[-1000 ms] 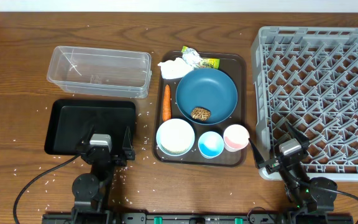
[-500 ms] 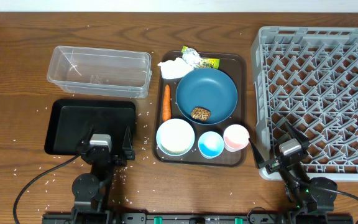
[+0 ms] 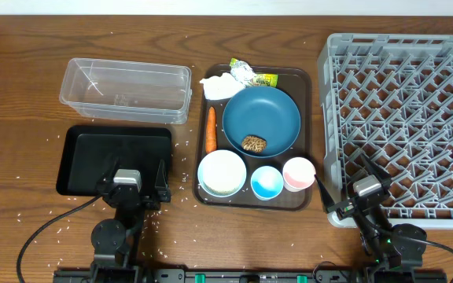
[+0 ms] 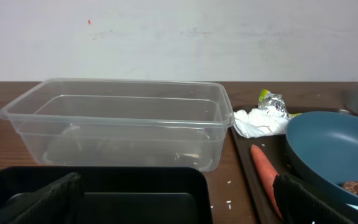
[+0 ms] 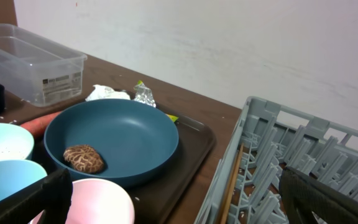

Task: Sort waste into correct bins and load items into the dishwasher rack

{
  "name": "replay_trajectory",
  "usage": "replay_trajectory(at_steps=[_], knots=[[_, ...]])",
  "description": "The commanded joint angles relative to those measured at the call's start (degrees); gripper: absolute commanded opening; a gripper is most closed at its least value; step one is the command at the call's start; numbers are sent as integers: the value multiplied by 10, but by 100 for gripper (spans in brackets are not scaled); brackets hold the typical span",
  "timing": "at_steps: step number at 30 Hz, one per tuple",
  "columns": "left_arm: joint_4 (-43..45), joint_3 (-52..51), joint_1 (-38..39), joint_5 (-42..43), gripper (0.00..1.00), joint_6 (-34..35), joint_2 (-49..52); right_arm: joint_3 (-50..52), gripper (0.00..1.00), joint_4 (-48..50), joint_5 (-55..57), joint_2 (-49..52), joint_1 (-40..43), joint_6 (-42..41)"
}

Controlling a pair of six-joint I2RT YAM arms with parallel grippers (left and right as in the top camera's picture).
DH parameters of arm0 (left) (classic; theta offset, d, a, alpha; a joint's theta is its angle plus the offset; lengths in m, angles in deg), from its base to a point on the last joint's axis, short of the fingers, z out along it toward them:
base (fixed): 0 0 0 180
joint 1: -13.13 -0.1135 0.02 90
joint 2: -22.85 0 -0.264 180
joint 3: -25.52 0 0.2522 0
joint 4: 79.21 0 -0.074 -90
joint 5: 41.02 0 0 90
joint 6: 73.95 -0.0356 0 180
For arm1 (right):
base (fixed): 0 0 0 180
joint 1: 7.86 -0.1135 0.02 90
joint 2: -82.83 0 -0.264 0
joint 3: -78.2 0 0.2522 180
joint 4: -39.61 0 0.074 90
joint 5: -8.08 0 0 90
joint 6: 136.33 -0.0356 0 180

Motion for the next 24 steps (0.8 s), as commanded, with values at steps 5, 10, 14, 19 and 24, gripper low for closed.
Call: replay_trajectory(at_steps=[5,10,14,19,24], knots=[[-26,-5,-2,10,98,0,0,1,99,-1,0,-3,-5,-9],[-26,-5,-2,10,98,0,0,1,99,-1,0,-3,-5,-9],[-26,-5,-2,10,98,0,0,1,99,-1,0,-3,-5,-9],[-26,-5,-2,10,98,0,0,1,99,-1,0,-3,-5,-9],[-26,-5,-2,10,98,0,0,1,99,1,-6,-3,-5,-11]])
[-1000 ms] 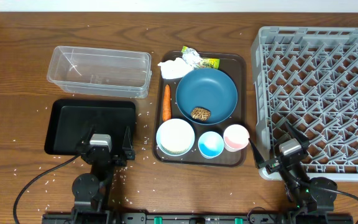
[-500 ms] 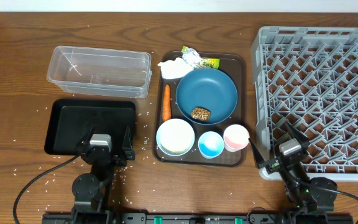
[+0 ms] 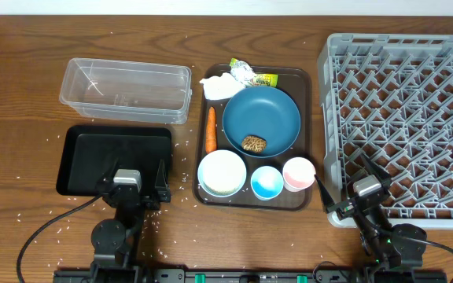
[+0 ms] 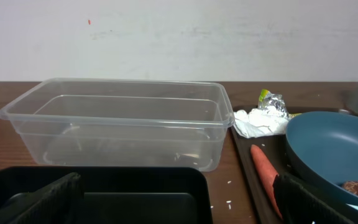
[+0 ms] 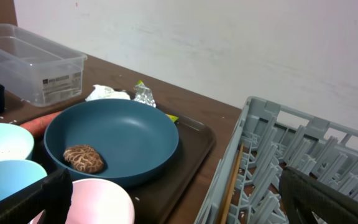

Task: Sort waste into correct bins and load items into the dishwasher rack

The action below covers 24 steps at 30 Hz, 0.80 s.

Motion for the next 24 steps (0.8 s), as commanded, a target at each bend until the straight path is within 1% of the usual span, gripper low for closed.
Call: replay_trajectory(at_steps=[1,4,8,12,14,18,21,24], knots=[[-23,-5,-2,15,98,1,0,1,99,0,-21,-3,-5,-18],[-24,-5,-2,19,98,1,0,1,99,-1,-38,-3,-5,-35],[-13,-5,-2,19,98,1,0,1,99,35,-39,-3,-5,-67],[43,7,-2,58,98,2,0,-1,99,96,-17,-3,-5,-157],[45,35,-2,57,98,27,1,-11,99,102,2,-3,-5,-191],[16,120,-2,60,98,80,24,-53,99,102,13,14,-5,-210],[-45,215,-2,59,98,80,76,-110,99,91,12,63,-5,-210],[-124,327,-2,59,98,80,163,-189,99,54,-5,137,-5,-210]])
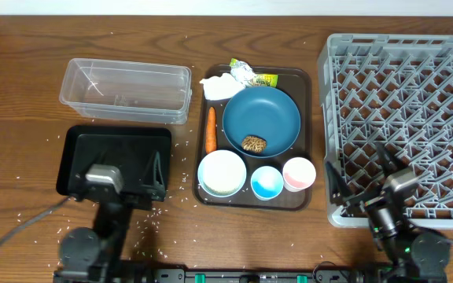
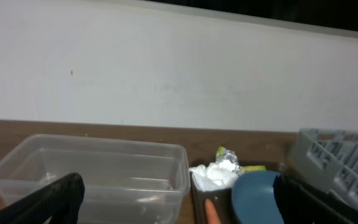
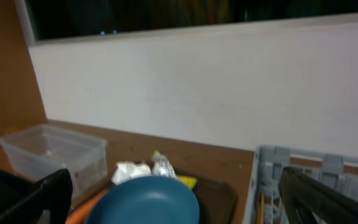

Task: Sort waste into correct bins and load items into the dishwasher rack
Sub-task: 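Move the left gripper over the tray and grasp the light-blue cup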

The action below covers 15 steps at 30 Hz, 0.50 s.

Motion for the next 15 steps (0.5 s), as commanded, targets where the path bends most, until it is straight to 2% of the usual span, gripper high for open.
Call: replay_trajectory(at_steps=[1,4,7,12,15], knots=[[-68,128,-2,10,98,16,102,-99,99,-40,-16,83,-5,-19],[-162,249,-2,10,98,16,217,-208,99,-121,-42,180,-5,-19],[-262,396,-2,15,98,16,360,-353,99,-249,-58,304,-5,-15],[-340,576,6,64,98,16,539,-546,99,-425,-95,475,-5,76],[-342,638,9,98,98,20,600,-619,99,-486,-95,548,-5,86]])
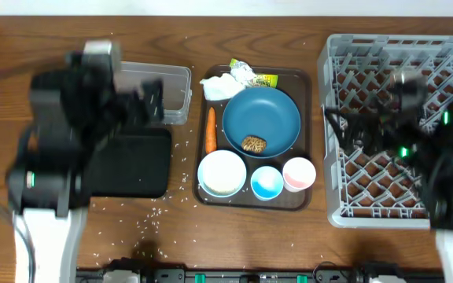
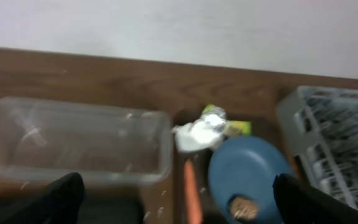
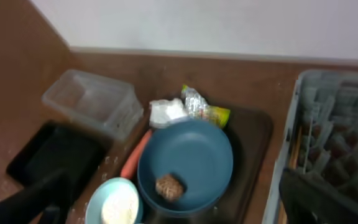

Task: Sort waste into correct bins and load items into the dishwasher rack
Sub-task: 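Move the left gripper over the tray and grasp the light-blue cup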

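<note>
On the brown tray [image 1: 305, 79] lie a blue plate [image 1: 262, 114] holding a mushroom [image 1: 253, 143], a carrot [image 1: 211, 130], a white bowl [image 1: 222, 173], a blue cup [image 1: 266, 182], a pink cup [image 1: 298, 173], a crumpled tissue [image 1: 219, 85] and a foil wrapper [image 1: 246, 72]. The grey dishwasher rack [image 1: 399, 47] stands on the right. My left gripper [image 2: 179, 211] is open, high over the bins. My right gripper [image 3: 182, 208] is open too, high over the rack's left part, with the plate [image 3: 185, 155] below.
A clear plastic bin [image 1: 175, 86] and a black bin [image 1: 140, 165] sit left of the tray, both partly hidden by my left arm. Rice grains are scattered on the wooden table [image 1: 234, 236].
Both arms stood low near the table's front edge; now both are raised high and further back, left over the bins, right over the rack. Nothing on the table has shifted.
At the first two moments both grippers rested open at the front edge, unmoving. Then the wrist views had lifted toward the wall. Now both arms are high and look down on the tray, with all items where they were.
</note>
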{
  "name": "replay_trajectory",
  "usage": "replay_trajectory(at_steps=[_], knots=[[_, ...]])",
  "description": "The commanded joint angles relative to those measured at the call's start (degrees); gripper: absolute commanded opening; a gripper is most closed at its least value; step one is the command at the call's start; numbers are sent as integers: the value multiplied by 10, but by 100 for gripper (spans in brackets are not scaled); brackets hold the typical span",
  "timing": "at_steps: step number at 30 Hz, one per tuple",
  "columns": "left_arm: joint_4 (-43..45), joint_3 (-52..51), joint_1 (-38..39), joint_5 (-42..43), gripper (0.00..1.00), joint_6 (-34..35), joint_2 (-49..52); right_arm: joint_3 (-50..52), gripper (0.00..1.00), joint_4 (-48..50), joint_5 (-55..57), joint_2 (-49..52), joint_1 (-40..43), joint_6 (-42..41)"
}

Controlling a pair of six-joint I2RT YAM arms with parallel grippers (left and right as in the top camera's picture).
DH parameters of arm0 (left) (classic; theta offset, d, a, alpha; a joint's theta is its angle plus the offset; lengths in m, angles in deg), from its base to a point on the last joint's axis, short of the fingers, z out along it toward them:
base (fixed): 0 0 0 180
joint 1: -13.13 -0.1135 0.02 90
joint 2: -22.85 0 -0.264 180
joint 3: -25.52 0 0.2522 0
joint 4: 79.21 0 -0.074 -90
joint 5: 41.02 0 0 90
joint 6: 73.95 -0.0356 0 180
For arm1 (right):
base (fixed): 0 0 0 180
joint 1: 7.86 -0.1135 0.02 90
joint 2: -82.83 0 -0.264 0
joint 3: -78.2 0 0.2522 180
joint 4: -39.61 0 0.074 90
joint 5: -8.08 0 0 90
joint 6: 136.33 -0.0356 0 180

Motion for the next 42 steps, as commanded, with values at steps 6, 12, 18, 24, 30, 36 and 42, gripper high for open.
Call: replay_trajectory(at_steps=[6,12,18,24,30,36,42], knots=[[52,66,6,77,98,22,106,-90,99,-108,-15,125,-4,24],[63,66,56,-29,98,22,192,-90,99,-146,14,159,-5,24],[83,66,110,-92,98,22,278,-90,99,-150,15,162,-5,-7],[179,66,141,-84,98,-7,351,-90,99,-155,15,162,-5,-6],[219,66,163,-84,88,-13,416,-90,99,-163,15,162,-5,-12],[206,66,188,-83,87,-13,433,-90,99,-175,15,162,-5,-12],[116,65,207,-84,82,-1,435,-90,99,-182,15,162,-5,-12]])
